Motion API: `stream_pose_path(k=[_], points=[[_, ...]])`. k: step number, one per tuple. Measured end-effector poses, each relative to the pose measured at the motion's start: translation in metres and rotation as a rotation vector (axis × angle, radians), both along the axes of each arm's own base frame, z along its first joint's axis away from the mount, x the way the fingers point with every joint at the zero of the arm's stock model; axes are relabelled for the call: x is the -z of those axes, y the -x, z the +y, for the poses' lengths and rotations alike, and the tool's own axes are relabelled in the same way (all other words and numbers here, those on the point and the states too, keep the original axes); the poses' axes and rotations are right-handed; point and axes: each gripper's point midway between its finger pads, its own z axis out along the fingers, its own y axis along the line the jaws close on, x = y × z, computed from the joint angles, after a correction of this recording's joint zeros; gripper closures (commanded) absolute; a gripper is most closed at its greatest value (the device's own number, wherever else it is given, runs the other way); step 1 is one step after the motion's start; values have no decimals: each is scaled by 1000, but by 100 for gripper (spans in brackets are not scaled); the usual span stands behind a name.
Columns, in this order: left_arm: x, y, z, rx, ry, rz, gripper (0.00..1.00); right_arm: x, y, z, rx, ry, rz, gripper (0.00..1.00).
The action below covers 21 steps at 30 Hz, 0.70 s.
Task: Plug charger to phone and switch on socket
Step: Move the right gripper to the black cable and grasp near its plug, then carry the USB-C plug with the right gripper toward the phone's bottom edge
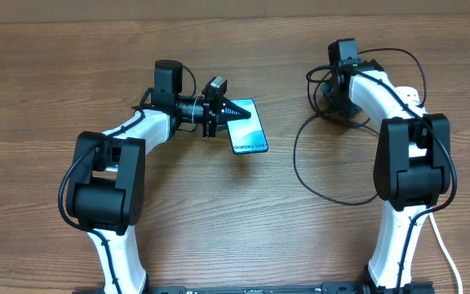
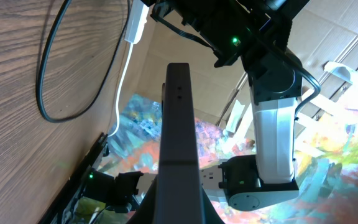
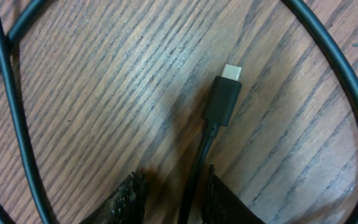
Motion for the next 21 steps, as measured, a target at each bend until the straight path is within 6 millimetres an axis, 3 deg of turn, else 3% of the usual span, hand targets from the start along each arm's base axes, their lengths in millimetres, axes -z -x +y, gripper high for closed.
stream_pose_path(k=[4, 12, 16, 21], points=[[0, 0, 0, 0, 0, 0, 96, 1, 2, 0, -3, 2, 11, 80], [0, 0, 0, 0, 0, 0, 96, 2, 7, 0, -2, -2, 32, 80], [0, 0, 0, 0, 0, 0, 96, 2, 7, 1, 2, -5, 33, 96], [0, 0, 0, 0, 0, 0, 96, 2, 7, 1, -18, -4, 36, 96]])
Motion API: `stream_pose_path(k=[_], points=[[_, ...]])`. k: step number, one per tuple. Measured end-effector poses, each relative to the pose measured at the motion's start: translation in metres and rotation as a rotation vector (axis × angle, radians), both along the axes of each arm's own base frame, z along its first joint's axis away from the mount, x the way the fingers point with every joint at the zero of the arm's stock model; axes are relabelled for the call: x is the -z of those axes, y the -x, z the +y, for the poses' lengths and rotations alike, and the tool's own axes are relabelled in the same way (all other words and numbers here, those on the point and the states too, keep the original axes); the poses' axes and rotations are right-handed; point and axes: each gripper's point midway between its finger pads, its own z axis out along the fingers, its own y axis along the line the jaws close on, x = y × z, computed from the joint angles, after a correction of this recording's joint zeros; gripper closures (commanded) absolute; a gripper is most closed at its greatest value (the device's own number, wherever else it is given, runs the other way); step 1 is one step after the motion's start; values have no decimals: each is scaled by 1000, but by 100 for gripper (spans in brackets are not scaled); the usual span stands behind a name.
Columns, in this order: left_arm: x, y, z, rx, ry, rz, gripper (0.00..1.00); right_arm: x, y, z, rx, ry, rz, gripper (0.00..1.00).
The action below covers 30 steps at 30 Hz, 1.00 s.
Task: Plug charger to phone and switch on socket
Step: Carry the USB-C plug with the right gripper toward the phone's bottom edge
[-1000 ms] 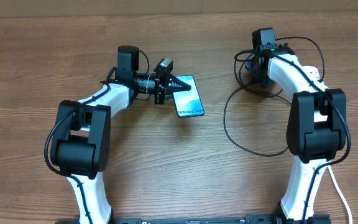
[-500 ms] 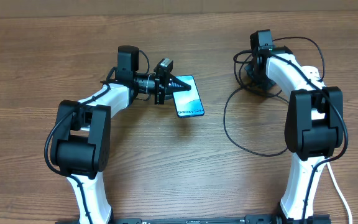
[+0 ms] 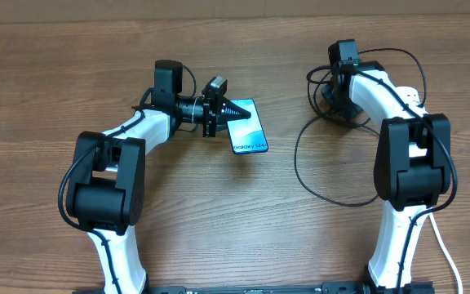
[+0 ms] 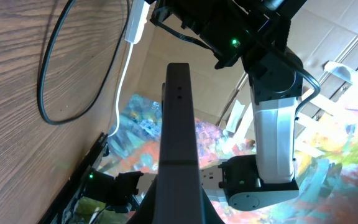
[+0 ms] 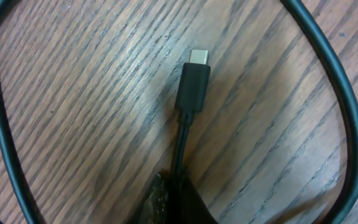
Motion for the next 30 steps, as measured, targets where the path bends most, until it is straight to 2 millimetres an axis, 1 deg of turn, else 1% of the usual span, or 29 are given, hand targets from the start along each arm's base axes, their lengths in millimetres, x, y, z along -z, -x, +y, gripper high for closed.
stream_pose_path(k=[4, 7, 9, 10, 11, 12, 13, 15, 16, 17, 19, 21, 24, 25, 27, 30], points=[[0, 0, 0, 0, 0, 0, 96, -1, -1, 3, -73, -2, 15, 96], [0, 0, 0, 0, 0, 0, 96, -3, 1, 9, -150, -23, 31, 96], [0, 0, 0, 1, 1, -5, 96, -10, 2, 15, -207, -46, 32, 96], [0, 0, 0, 1, 2, -12, 96, -19, 2, 20, -243, -63, 23, 96], [0, 0, 0, 1, 3, -21, 96, -34, 2, 26, -293, -87, 3, 96], [0, 0, 0, 3, 5, -29, 96, -44, 3, 30, -319, -101, -9, 96], [-1, 0, 0, 5, 8, -34, 96, -61, 4, 35, -362, -119, -32, 96], [-2, 1, 0, 11, 15, -49, 96, -104, 12, 47, -452, -162, -93, 96], [-2, 2, 0, 14, 18, -54, 96, -128, 20, 54, -495, -188, -123, 96], [-3, 2, 0, 18, 22, -57, 96, -146, 29, 58, -529, -202, -142, 96], [-3, 3, 0, 24, 28, -66, 96, -185, 57, 66, -600, -239, -168, 96], [-4, 4, 0, 29, 33, -76, 96, -210, 81, 73, -671, -265, -183, 96], [-9, 2, 0, 35, 50, -145, 96, -231, 109, 87, -798, -299, -205, 96], [-11, 0, 0, 35, 56, -177, 96, -234, 120, 92, -841, -314, -205, 96], [-16, -2, -1, 38, 66, -227, 96, -236, 142, 105, -932, -346, -208, 96], [-19, -3, -1, 41, 73, -254, 96, -230, 181, 126, -1054, -385, -206, 96]])
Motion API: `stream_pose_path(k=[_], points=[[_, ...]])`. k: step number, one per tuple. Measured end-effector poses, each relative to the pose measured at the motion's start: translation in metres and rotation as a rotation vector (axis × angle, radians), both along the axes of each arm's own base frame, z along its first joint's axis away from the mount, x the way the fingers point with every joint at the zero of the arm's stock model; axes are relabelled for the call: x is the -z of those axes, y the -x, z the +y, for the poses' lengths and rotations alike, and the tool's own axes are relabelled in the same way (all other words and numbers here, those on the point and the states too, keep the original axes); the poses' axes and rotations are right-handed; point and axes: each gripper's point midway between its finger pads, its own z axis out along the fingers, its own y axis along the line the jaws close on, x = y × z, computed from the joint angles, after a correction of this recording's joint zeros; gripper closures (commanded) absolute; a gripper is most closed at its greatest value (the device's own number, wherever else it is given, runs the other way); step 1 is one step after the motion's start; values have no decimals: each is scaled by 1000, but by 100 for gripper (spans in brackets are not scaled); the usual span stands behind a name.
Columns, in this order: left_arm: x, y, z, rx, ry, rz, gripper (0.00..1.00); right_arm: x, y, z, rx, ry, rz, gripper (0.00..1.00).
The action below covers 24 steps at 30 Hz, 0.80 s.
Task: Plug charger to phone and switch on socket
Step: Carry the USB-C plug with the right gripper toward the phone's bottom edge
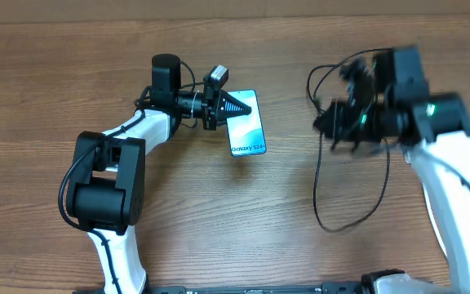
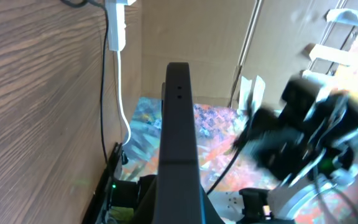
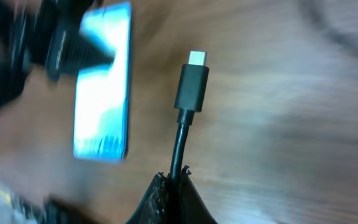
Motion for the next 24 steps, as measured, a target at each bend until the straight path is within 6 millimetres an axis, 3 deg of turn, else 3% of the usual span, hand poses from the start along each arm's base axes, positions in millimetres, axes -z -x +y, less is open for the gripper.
stream_pose_path(k=[5, 10, 15, 20, 24], points=[[-1, 0, 0, 4, 3, -1, 96, 30, 69, 33, -187, -19, 9, 96], [-1, 0, 0, 4, 2, 1, 96, 43, 104, 48, -231, 8, -43, 96], [-1, 0, 0, 4, 2, 5, 96, 43, 107, 63, -212, 14, -197, 96], [-1, 0, 0, 4, 1, 11, 96, 62, 105, 83, -180, -8, -210, 96], [-1, 0, 0, 3, 0, 11, 96, 66, 99, 97, -162, -18, -231, 96]])
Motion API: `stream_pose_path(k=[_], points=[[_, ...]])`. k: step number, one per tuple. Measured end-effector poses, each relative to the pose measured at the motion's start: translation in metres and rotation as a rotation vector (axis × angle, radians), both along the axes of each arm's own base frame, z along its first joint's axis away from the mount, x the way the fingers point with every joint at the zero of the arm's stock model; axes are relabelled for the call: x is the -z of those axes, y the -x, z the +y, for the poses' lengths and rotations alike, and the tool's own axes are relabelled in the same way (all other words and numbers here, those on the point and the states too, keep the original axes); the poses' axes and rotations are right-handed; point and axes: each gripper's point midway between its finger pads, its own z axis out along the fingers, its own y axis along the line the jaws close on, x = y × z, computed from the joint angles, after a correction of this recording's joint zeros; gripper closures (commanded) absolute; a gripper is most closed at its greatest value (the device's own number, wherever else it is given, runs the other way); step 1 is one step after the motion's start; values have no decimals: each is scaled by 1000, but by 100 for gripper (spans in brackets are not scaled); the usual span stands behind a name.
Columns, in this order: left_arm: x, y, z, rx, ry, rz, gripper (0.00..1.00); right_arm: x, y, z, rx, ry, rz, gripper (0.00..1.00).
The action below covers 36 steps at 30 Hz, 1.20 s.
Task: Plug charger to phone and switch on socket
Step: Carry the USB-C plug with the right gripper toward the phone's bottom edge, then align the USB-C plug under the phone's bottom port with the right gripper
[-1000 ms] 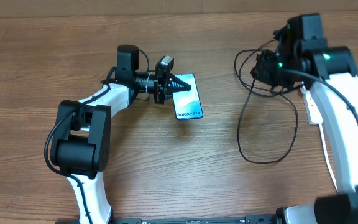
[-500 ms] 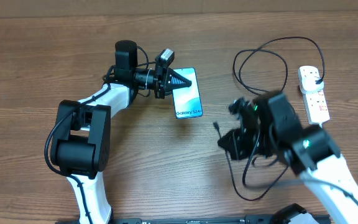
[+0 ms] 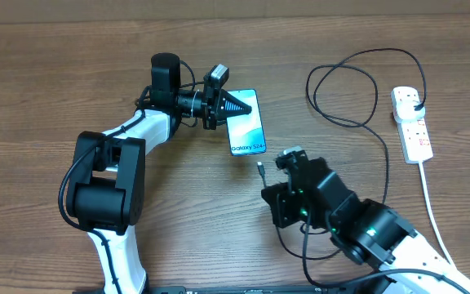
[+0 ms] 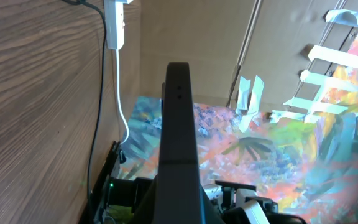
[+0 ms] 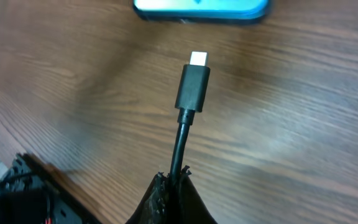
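The phone [image 3: 247, 126], its blue screen lit, lies on the wooden table, and my left gripper [image 3: 237, 104] is shut on its far end. In the left wrist view the phone [image 4: 178, 124] shows edge-on as a dark bar rising from the jaws. My right gripper [image 3: 269, 181] is shut on the black charger cable just behind its plug [image 3: 261, 169]. In the right wrist view the plug [image 5: 193, 87] points at the phone's near edge [image 5: 201, 7], a short gap away. The white socket strip [image 3: 410, 122] lies at the far right.
The black cable [image 3: 341, 82] loops across the back right of the table and runs to the socket strip. A white lead [image 3: 435, 220] trails from the strip toward the front edge. My right arm [image 3: 357, 224] fills the front right.
My right arm has moved from the right middle of the table to the front centre, bringing the plug close to the phone's near edge. The left gripper and the phone have not moved.
My right gripper stood open astride the cable behind the plug at the back right, then was shut on it. Then it was carrying the plug leftward while the left gripper had shifted the phone slightly back. Now the plug faces the phone's near edge.
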Motion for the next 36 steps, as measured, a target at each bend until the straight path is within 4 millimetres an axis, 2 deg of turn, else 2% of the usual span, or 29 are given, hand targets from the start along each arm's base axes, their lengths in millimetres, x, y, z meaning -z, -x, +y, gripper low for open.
stream_pose_path(k=[7, 15, 36], points=[[0, 0, 0, 0, 0, 0, 96, 6, -6, 5, 29, 10, 3, 96], [0, 0, 0, 0, 0, 0, 96, -1, -12, 11, 43, -29, -18, 96], [1, -2, 0, -15, -19, 73, 96, -3, -13, 12, 46, -38, -21, 96]])
